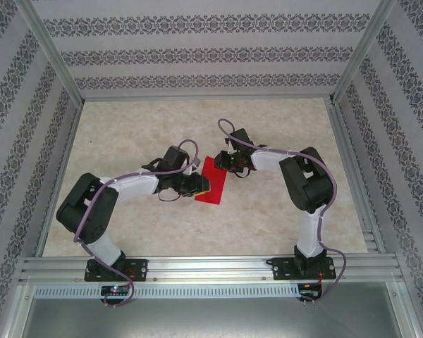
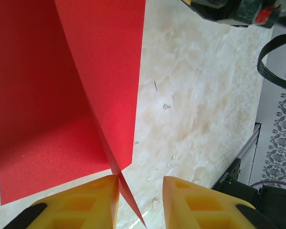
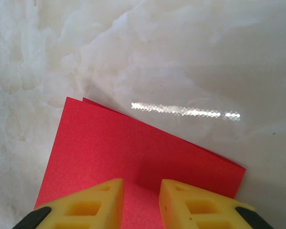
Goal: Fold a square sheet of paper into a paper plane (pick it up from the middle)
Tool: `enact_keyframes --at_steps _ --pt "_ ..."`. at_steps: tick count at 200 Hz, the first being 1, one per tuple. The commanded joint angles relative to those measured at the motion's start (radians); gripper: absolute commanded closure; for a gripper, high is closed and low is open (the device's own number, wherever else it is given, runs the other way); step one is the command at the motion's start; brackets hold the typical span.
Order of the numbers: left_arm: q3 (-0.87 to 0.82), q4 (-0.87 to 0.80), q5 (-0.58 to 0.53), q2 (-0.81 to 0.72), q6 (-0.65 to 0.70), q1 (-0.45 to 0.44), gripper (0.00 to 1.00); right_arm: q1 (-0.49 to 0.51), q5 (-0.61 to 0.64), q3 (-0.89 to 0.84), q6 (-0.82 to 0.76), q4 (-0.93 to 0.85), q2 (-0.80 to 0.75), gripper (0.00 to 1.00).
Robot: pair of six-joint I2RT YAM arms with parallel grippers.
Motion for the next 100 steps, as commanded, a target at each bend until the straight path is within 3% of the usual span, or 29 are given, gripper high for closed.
enact_keyframes --at_steps 1,47,100 --pt "0.006 0.043 0.040 -0.019 0.003 -0.012 0.70 -0.013 0.047 -0.048 0.004 -0.096 0.045 0.71" --pt "0.053 0.121 0.036 0.055 -0.018 -0.012 0.68 -0.013 0.019 -0.051 0.011 -0.081 0.043 0.71" --pt "0.076 0.160 0.005 0.130 -0.016 -0.011 0.57 -0.015 -0.002 -0.051 0.016 -0.077 0.028 0.71"
